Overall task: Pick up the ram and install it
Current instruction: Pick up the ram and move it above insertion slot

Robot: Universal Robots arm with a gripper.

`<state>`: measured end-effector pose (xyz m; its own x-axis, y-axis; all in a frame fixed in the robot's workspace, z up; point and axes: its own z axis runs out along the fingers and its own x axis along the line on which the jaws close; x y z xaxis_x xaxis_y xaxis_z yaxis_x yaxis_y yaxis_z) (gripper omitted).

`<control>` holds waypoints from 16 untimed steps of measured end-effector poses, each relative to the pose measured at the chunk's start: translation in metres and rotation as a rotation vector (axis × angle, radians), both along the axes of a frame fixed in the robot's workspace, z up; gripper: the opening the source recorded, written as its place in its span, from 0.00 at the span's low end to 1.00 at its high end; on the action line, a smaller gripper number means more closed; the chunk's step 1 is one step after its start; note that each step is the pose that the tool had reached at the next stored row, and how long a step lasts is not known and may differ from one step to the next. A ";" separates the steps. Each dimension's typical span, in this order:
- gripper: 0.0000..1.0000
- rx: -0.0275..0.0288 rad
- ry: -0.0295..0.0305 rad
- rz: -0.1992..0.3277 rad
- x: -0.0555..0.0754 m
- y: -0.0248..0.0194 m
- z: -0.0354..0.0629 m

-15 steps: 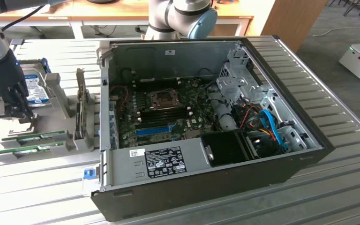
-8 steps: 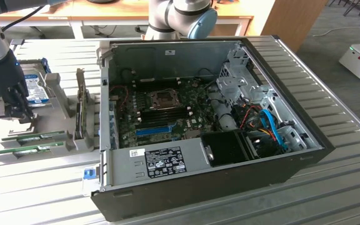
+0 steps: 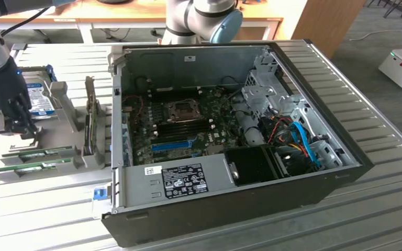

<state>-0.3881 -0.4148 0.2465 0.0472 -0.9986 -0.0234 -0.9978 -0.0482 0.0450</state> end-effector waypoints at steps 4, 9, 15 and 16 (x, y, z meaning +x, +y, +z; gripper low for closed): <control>0.24 0.0000 0.0000 0.000 0.000 -0.0037 0.0000; 0.24 0.0000 0.0000 0.000 0.000 -0.0090 0.0000; 0.24 0.0000 0.0000 0.000 0.000 -0.0164 0.0000; 0.24 0.0000 0.0000 0.000 0.000 -0.0176 0.0000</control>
